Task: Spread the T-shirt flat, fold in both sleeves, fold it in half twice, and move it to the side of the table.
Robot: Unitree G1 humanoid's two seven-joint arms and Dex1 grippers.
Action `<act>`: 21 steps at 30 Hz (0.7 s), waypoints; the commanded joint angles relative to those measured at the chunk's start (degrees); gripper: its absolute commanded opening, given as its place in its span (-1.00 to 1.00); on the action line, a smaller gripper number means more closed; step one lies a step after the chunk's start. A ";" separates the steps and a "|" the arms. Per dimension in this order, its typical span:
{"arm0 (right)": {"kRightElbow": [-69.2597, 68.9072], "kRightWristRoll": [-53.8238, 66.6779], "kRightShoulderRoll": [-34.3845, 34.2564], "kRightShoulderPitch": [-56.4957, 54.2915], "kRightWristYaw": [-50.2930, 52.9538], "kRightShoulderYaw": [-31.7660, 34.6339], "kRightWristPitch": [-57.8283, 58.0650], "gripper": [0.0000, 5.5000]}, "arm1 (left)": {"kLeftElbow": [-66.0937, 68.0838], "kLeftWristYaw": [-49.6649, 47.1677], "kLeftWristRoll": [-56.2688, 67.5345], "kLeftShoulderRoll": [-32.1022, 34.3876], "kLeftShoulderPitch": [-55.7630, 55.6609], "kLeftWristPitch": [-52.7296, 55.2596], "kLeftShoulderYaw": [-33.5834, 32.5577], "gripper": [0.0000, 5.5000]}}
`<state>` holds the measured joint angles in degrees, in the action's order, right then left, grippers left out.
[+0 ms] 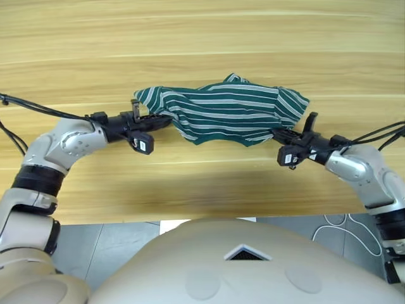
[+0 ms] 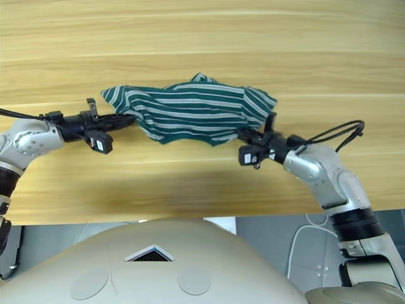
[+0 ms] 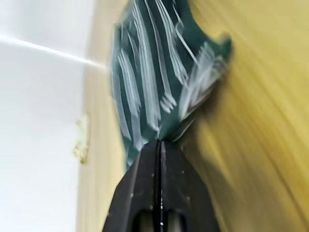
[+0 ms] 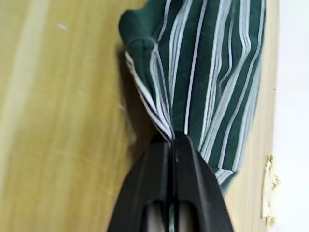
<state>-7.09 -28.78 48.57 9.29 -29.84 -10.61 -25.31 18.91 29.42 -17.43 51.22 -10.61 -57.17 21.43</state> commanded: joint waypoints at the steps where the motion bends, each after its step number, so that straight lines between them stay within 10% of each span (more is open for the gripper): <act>1: -3.58 5.86 1.90 2.33 0.74 6.00 -2.13 -0.99 | -2.86 2.91 11.16 3.93 1.37 -1.82 -2.56 -1.00; 9: -6.70 25.90 3.66 2.80 -0.91 22.19 -6.21 -0.99 | -10.93 7.31 33.00 9.31 4.60 -4.23 -9.15 -1.00; 15: -14.83 68.91 3.24 20.38 -23.41 41.54 -21.88 -0.99 | -32.09 15.60 66.39 16.99 17.20 -6.48 -20.65 -1.00; 18: -14.88 72.72 3.03 23.30 -31.50 38.29 -23.93 -0.99 | -31.44 21.63 65.58 16.07 19.39 -5.59 -20.52 -1.00; 21: -4.65 49.78 2.88 12.20 -30.07 25.42 -17.44 -0.99 | -15.46 24.16 42.12 7.90 8.75 2.52 -12.56 -1.00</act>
<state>-18.62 36.40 51.07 29.99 -59.82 23.46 -47.69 -7.56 51.04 40.81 64.89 5.69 -60.82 3.22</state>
